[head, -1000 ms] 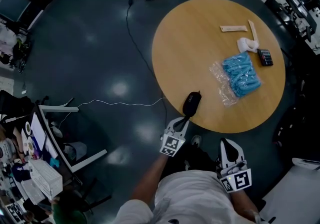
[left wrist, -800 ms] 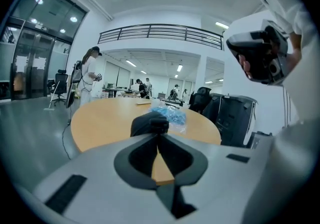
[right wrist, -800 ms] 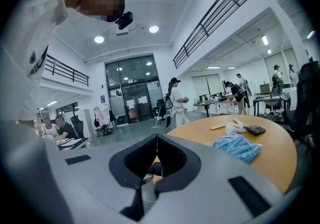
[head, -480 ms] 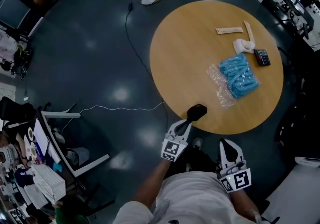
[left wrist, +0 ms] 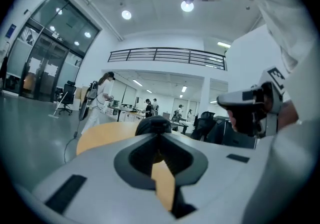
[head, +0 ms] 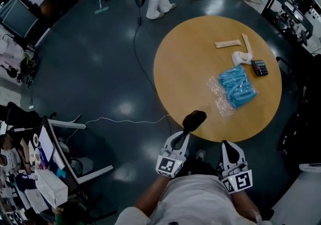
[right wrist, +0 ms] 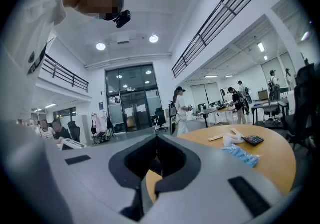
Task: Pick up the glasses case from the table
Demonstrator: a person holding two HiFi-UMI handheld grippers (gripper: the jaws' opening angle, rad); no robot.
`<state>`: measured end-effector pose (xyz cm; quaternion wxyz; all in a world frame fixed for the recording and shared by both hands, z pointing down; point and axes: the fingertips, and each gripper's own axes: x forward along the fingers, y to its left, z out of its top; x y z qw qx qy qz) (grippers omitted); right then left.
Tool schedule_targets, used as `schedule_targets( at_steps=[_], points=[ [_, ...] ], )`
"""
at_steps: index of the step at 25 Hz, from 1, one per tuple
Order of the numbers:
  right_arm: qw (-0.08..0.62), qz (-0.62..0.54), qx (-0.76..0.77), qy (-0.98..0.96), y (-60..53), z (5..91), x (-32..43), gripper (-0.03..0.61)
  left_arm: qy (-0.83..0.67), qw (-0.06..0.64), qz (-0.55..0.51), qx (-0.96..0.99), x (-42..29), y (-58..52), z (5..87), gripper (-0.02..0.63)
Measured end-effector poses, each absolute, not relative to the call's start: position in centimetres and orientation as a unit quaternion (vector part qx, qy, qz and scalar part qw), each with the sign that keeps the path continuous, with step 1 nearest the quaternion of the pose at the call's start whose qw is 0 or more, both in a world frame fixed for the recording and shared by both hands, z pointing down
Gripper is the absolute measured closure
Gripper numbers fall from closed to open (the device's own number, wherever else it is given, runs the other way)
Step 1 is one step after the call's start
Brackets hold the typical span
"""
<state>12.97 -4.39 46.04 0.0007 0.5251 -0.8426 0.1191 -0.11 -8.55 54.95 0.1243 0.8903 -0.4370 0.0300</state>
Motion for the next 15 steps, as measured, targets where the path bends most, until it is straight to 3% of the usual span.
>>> schedule_targets(
  at_steps=[9,15],
  points=[
    [-0.038,0.066,0.511,-0.856,-4.9,41.7,11.8,0.561,-0.477,0.041,-0.02,0.878,-0.7,-7.5,42.3,0.588],
    [-0.047,0.049,0.511,-0.857,-4.8,40.3,11.4,0.561,-0.475,0.023,-0.022,0.879,0.6,-6.0,39.8,0.588]
  ],
)
